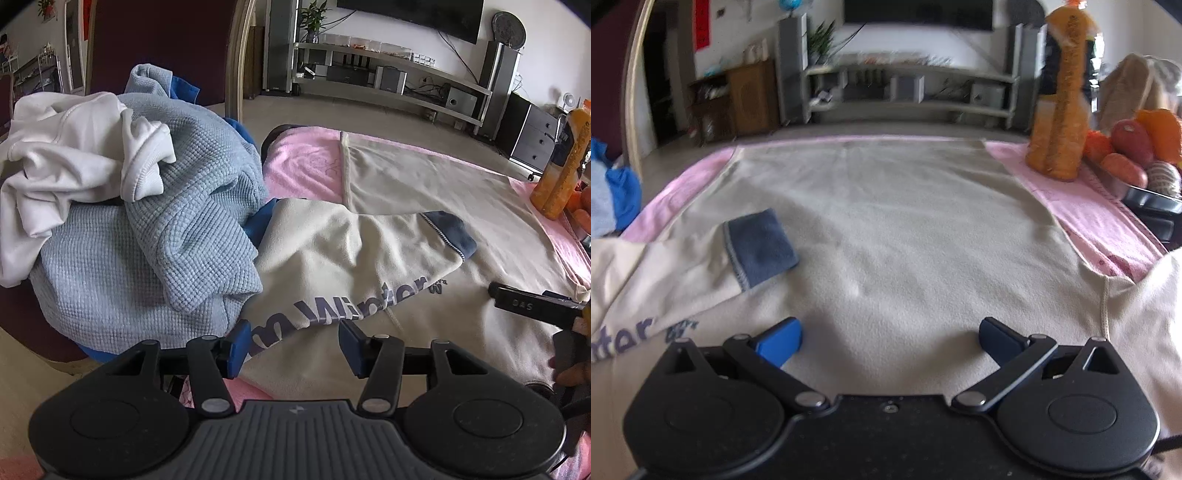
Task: Fold clothes
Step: 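Grasp the navy sleeve cuff with the right gripper and lift it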
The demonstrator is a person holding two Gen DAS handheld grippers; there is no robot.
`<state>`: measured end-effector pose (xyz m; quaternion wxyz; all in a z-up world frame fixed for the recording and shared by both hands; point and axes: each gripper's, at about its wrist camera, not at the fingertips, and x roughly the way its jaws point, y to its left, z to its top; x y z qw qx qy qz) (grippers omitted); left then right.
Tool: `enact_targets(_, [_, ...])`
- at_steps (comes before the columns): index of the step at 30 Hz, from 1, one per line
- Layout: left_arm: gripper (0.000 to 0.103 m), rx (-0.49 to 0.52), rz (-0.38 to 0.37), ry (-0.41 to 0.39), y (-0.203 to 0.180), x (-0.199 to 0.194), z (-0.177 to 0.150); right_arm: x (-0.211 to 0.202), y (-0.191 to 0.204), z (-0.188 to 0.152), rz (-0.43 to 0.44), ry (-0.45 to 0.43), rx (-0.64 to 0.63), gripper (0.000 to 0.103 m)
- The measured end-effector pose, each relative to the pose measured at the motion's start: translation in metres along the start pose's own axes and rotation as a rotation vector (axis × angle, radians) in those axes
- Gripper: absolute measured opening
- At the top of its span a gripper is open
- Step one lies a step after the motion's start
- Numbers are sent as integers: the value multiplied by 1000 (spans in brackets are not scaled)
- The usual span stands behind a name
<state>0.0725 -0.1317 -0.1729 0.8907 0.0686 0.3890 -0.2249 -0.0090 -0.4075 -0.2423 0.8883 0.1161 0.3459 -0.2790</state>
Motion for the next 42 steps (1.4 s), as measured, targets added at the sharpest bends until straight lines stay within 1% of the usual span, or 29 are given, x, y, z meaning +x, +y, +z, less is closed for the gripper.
enact_targets(2, [53,-6,-7,-4,1,-1,1,-9,-4,13,5,57,-7,103])
enact_targets(3, [53,-9,-10,-6,1,-2,1,-21,-8,21,18,49,8,103])
enact_targets(5, [53,-16,-18,-10,2,-4,2,-46,-16,34,60,-2,73,103])
enact_targets(7, [54,-23,-26,-14,3,-5,3,-63,-22,52,122,16,176,103])
enact_targets(9, [54,-17,-23,-19,3,-6,3,-63,-26,68,237,72,282,103])
enact_targets(10, [55,-16,-21,-20,3,-7,3,-59,-25,74,270,100,322,102])
enact_targets(11, [55,-20,-21,-19,5,-7,3,-52,-22,78,283,131,345,100])
enact_targets(12, [55,-26,-21,-16,6,-7,3,-43,-18,81,303,162,358,87])
enact_targets(13, [55,-32,-21,-14,8,-7,3,-32,-14,83,324,188,368,72])
enact_targets(14, [55,-38,-23,-9,9,-6,3,-22,-11,84,327,220,388,62])
enact_targets(15, [55,-44,-25,-4,10,-6,3,-11,-9,82,345,249,422,58])
enact_targets(17, [55,-49,-35,7,12,-4,3,11,-5,80,384,302,484,57])
enact_targets(18, [55,-50,-39,12,12,-3,3,16,-2,77,394,305,497,57])
enact_targets(21, [56,-42,-48,23,11,0,2,29,9,74,378,310,495,55])
enact_targets(23, [56,-37,-49,30,10,1,2,39,12,72,354,326,517,49])
enact_targets(24, [56,-36,-51,35,9,2,2,44,11,71,341,330,534,48])
enact_targets(26, [56,-37,-56,44,9,3,1,53,9,71,316,330,560,48])
enact_targets(28, [56,-36,-57,51,9,4,1,58,9,69,302,311,575,45])
enact_targets(30, [56,-32,-54,54,8,5,0,60,9,68,283,292,567,34])
enact_targets(31, [56,-30,-52,56,8,5,0,61,11,69,255,283,544,20])
enact_targets(32, [56,-29,-49,57,8,5,-1,60,12,68,231,277,527,10])
enact_targets(34, [56,-30,-42,58,8,6,-1,55,9,68,227,262,521,8])
enact_targets(37, [56,-30,-37,52,9,5,-1,29,6,72,251,211,488,7])
enact_targets(40, [56,-29,-40,20,11,-2,-2,-8,-3,76,357,179,501,7])
enact_targets(42, [56,-42,-55,3,13,-6,-2,-37,-10,79,418,151,517,7])
